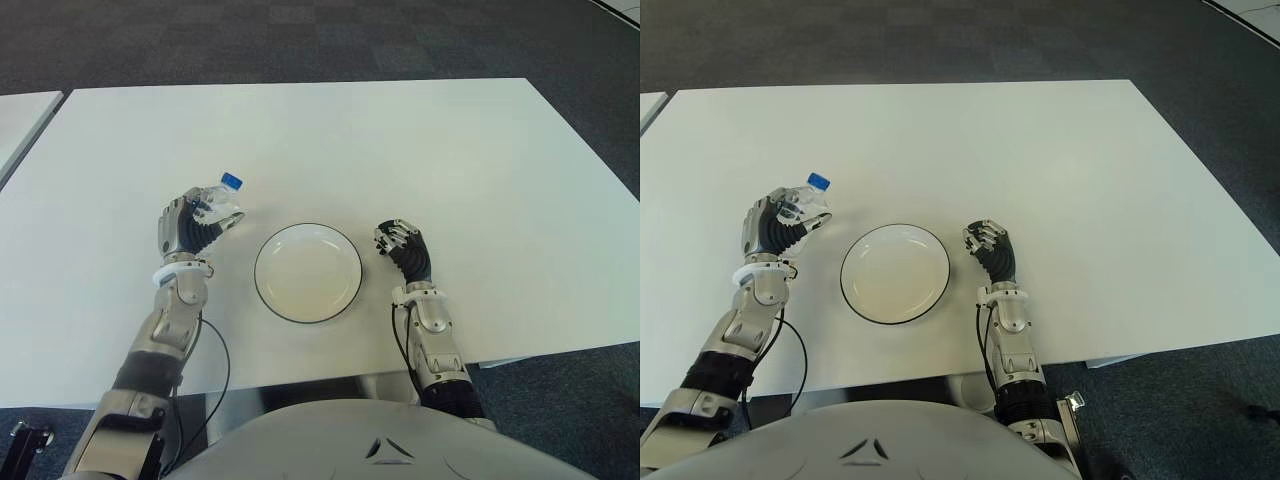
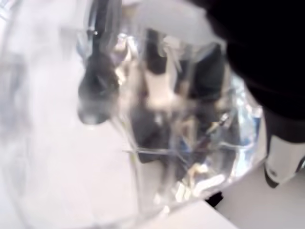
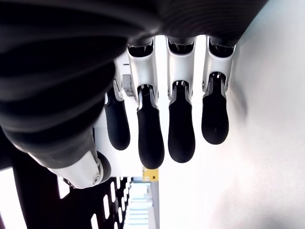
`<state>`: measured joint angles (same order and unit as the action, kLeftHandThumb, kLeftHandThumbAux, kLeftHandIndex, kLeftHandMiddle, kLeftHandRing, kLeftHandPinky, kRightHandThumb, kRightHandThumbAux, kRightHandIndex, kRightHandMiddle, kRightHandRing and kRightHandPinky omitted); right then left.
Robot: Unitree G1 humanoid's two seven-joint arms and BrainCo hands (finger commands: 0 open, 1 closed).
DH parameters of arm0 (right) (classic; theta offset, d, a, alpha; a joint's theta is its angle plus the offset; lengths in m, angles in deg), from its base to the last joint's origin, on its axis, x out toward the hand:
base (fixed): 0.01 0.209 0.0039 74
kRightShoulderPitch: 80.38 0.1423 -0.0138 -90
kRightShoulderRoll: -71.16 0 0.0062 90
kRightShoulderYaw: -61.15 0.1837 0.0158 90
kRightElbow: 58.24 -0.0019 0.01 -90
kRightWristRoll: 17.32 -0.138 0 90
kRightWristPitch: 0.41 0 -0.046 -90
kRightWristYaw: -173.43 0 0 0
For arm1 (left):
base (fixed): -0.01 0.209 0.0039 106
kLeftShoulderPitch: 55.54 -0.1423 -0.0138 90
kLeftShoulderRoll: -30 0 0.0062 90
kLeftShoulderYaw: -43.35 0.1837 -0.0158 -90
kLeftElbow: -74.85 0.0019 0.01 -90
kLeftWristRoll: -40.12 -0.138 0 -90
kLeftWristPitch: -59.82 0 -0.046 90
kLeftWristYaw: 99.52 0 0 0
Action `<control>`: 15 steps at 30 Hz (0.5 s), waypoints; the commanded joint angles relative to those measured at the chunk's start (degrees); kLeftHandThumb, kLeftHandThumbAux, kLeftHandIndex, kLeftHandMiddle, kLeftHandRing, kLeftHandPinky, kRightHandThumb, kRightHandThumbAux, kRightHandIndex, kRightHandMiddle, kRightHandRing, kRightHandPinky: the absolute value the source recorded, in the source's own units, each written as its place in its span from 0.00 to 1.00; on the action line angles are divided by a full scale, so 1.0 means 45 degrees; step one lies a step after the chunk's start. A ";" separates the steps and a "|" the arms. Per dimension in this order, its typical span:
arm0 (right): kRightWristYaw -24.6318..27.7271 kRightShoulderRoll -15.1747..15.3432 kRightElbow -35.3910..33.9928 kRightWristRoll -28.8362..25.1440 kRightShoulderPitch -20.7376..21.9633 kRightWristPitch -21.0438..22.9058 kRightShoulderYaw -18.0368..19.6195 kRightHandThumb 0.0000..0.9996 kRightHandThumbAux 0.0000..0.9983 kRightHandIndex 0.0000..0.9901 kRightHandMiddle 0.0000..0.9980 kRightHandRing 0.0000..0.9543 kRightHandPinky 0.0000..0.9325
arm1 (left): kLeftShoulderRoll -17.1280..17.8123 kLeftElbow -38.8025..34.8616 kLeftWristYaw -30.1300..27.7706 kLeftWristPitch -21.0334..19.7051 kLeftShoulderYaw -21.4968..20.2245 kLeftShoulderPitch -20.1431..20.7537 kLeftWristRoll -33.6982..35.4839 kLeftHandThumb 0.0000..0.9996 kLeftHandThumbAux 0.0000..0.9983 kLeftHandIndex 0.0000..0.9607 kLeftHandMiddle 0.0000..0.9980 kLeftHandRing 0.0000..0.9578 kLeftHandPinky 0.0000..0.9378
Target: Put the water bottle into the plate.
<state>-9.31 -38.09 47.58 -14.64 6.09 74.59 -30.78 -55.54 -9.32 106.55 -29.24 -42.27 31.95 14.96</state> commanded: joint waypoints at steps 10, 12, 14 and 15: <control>-0.0095 -0.0096 0.0372 -0.0048 0.0086 -0.0051 0.0069 0.71 0.73 0.44 0.61 0.64 0.65 | -0.0679 -0.4935 -0.1896 0.0043 -0.0301 -0.1597 0.0188 0.95 0.66 0.40 0.50 0.54 0.80; -0.0117 -0.0093 0.0398 -0.0024 0.0098 -0.0067 0.0068 0.70 0.73 0.44 0.61 0.64 0.65 | -0.0779 -0.5402 -0.2139 0.0072 -0.0215 -0.1796 0.0140 0.95 0.65 0.40 0.50 0.54 0.81; -0.0133 -0.0090 0.0410 -0.0010 0.0101 -0.0083 0.0060 0.70 0.73 0.44 0.61 0.64 0.65 | -0.0842 -0.5542 -0.2315 0.0133 -0.0238 -0.1890 0.0130 0.95 0.65 0.40 0.50 0.54 0.82; -0.0137 -0.0086 0.0408 0.0001 0.0100 -0.0084 0.0050 0.70 0.73 0.44 0.60 0.64 0.65 | -0.0827 -0.5617 -0.2358 0.0411 -0.0136 -0.1992 0.0022 0.95 0.65 0.40 0.50 0.54 0.82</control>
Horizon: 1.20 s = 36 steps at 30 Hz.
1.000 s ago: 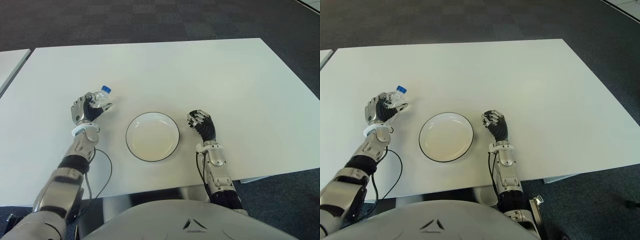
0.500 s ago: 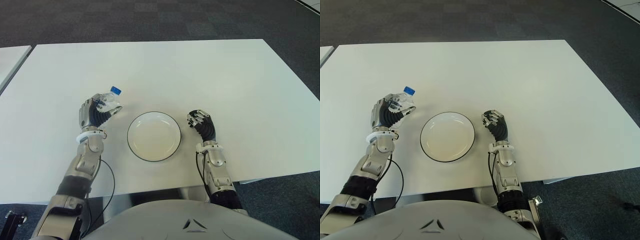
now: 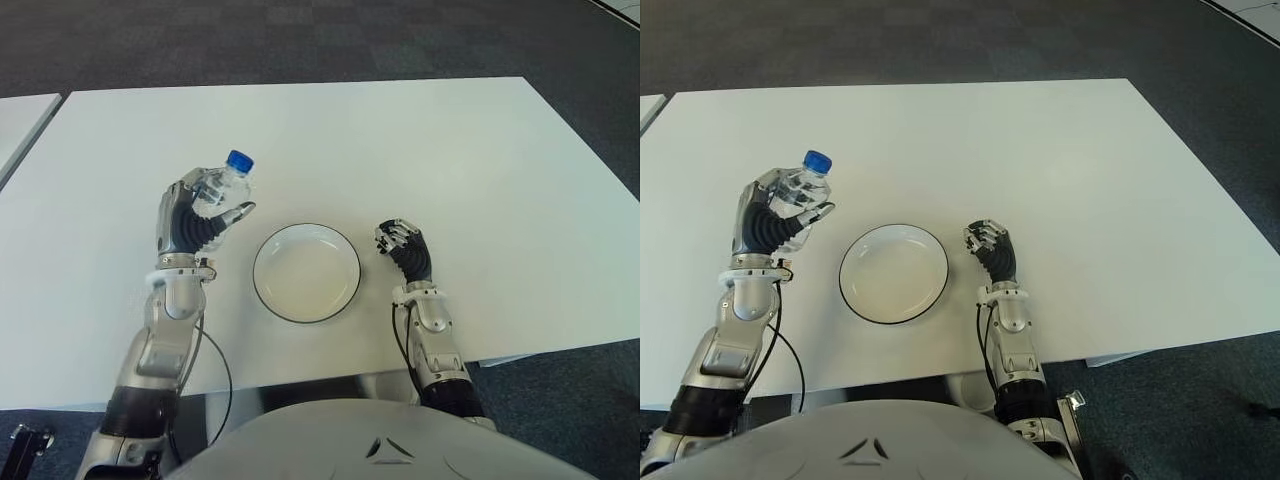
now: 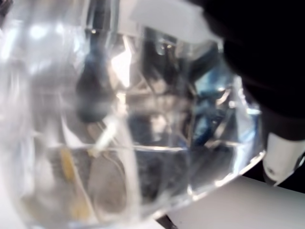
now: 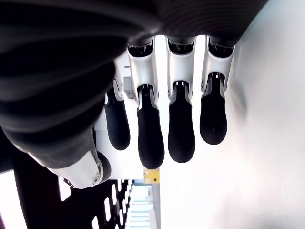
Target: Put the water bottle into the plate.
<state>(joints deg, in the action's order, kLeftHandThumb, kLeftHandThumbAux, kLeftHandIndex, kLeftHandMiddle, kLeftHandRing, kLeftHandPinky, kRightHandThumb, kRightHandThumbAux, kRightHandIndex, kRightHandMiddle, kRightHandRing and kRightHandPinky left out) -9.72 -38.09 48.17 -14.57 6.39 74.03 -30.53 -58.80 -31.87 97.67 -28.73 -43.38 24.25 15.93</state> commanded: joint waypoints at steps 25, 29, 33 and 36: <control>-0.0008 -0.0067 0.0351 -0.0038 0.0081 0.0034 -0.0017 0.70 0.73 0.44 0.60 0.63 0.65 | 0.0361 -0.0668 -0.3419 0.2052 0.2999 -0.0843 -0.2403 0.95 0.65 0.40 0.51 0.55 0.86; 0.0006 -0.0074 0.0344 -0.0048 0.0064 0.0003 -0.0025 0.70 0.73 0.44 0.60 0.63 0.65 | 0.0187 -0.0297 -0.4120 0.1629 0.3446 -0.0543 -0.2688 0.95 0.65 0.40 0.51 0.55 0.86; 0.0021 -0.0086 0.0328 -0.0073 0.0052 -0.0017 -0.0025 0.70 0.73 0.44 0.60 0.63 0.65 | -0.0031 0.0228 -0.4790 0.1226 0.3859 -0.0053 -0.2772 0.95 0.65 0.40 0.51 0.55 0.86; 0.0008 -0.0093 0.0327 -0.0077 0.0054 -0.0049 -0.0017 0.71 0.73 0.44 0.60 0.64 0.66 | -0.0201 0.1085 -0.4835 0.1099 0.4189 0.0296 -0.3013 0.95 0.65 0.40 0.51 0.55 0.85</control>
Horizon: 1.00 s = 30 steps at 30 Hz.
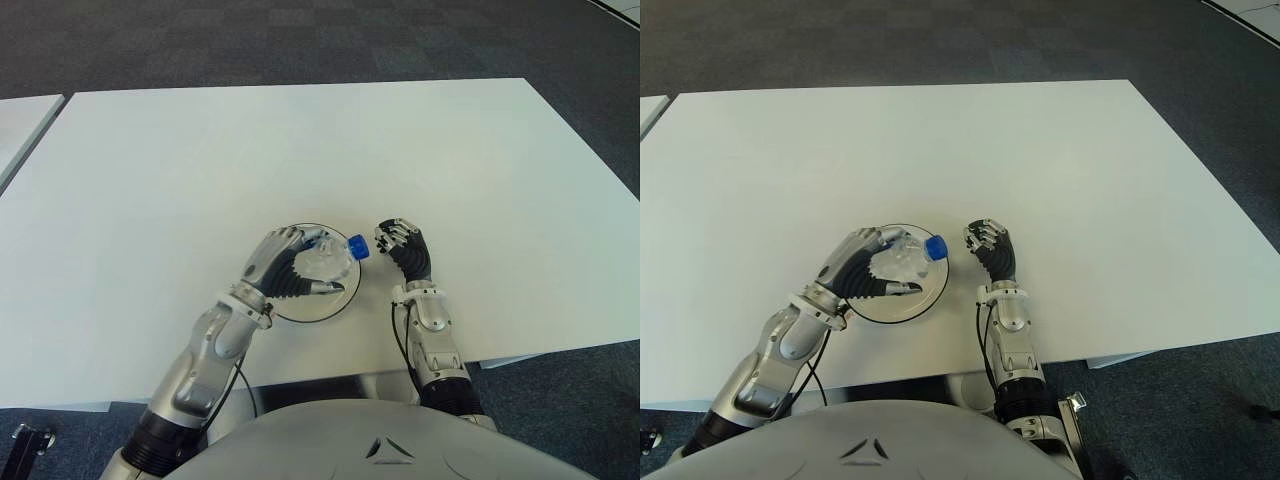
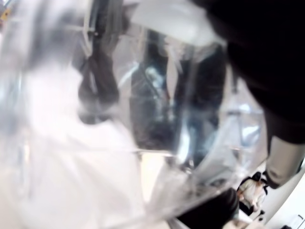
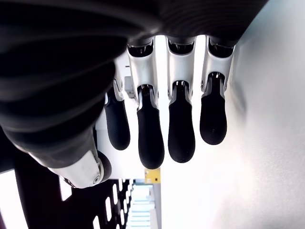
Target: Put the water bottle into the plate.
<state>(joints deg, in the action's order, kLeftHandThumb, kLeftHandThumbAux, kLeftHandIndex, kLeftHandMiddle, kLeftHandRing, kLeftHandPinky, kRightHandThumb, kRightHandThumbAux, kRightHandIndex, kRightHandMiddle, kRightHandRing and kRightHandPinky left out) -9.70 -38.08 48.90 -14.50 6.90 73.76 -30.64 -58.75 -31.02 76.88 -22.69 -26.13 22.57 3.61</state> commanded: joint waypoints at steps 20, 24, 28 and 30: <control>-0.0195 -0.0126 -0.0106 0.0013 -0.0178 0.0131 -0.0063 0.70 0.73 0.44 0.60 0.64 0.65 | 0.0056 0.4713 0.1813 -0.0171 0.1388 0.2087 -0.2682 0.95 0.65 0.40 0.51 0.55 0.86; -0.0163 -0.0147 -0.0128 -0.0056 -0.0179 0.0139 -0.0060 0.70 0.73 0.44 0.60 0.63 0.65 | 0.0081 0.5007 0.2038 -0.0234 0.1461 0.2225 -0.2957 0.95 0.65 0.40 0.51 0.55 0.85; -0.0104 -0.0179 -0.0132 -0.0173 -0.0188 0.0054 -0.0037 0.70 0.73 0.44 0.60 0.64 0.65 | 0.0147 0.5259 0.2253 -0.0308 0.1523 0.2356 -0.3248 0.95 0.65 0.39 0.51 0.55 0.84; -0.0065 -0.0191 -0.0141 -0.0236 -0.0194 0.0032 -0.0028 0.71 0.73 0.44 0.60 0.64 0.66 | 0.0174 0.5417 0.2321 -0.0356 0.1540 0.2436 -0.3350 0.95 0.65 0.39 0.51 0.55 0.84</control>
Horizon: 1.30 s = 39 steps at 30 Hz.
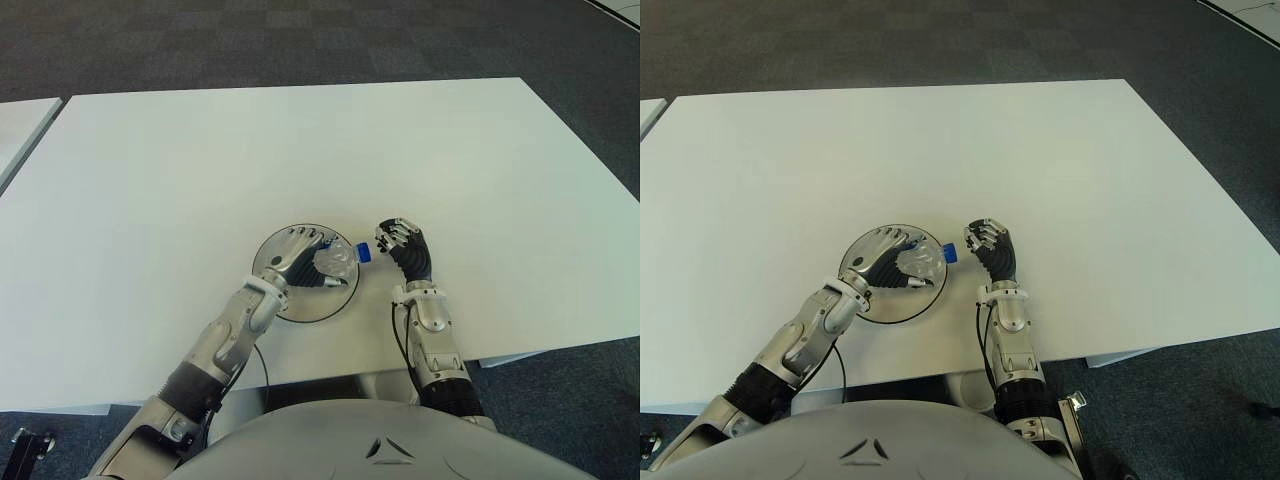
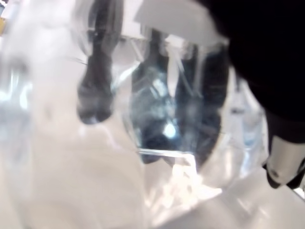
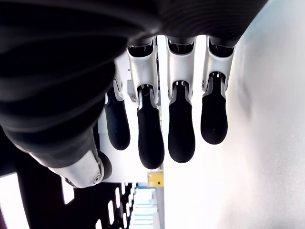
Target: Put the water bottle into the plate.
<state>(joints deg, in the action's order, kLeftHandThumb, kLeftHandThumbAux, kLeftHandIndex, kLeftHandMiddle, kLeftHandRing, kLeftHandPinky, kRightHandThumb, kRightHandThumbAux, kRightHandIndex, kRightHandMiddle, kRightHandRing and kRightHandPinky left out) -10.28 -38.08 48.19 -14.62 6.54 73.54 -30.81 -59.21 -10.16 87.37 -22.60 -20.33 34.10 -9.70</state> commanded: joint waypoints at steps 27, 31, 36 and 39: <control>0.0101 -0.0244 -0.0050 -0.0328 -0.0138 -0.0018 0.0082 0.71 0.73 0.44 0.60 0.64 0.67 | 0.0202 0.2678 0.3397 -0.0297 0.0530 0.0508 -0.0945 0.95 0.65 0.41 0.52 0.56 0.71; 0.0101 -0.0243 -0.0056 -0.0339 -0.0143 -0.0034 0.0073 0.71 0.73 0.44 0.61 0.64 0.67 | 0.0286 0.3082 0.3451 0.0103 0.0584 0.0675 -0.0716 0.89 0.65 0.41 0.53 0.56 0.60; 0.0086 -0.0243 -0.0092 -0.0323 -0.0149 0.0033 0.0061 0.71 0.73 0.44 0.61 0.64 0.67 | 0.0498 0.3333 0.3098 0.0452 0.0728 0.0893 -0.0674 0.62 0.47 0.28 0.32 0.32 0.36; 0.0062 -0.0237 -0.0104 -0.0289 -0.0150 0.0049 0.0050 0.71 0.73 0.44 0.61 0.64 0.67 | 0.0605 0.3420 0.2867 0.0526 0.0804 0.1010 -0.0718 0.50 0.48 0.19 0.20 0.19 0.21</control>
<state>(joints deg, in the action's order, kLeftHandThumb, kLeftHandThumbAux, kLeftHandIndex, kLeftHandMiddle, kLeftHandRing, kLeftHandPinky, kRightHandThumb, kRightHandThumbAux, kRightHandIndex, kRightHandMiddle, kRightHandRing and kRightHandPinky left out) -9.87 -38.12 47.67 -15.36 6.38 73.53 -30.51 -57.78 1.87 103.00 -19.92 -18.21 40.15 -13.14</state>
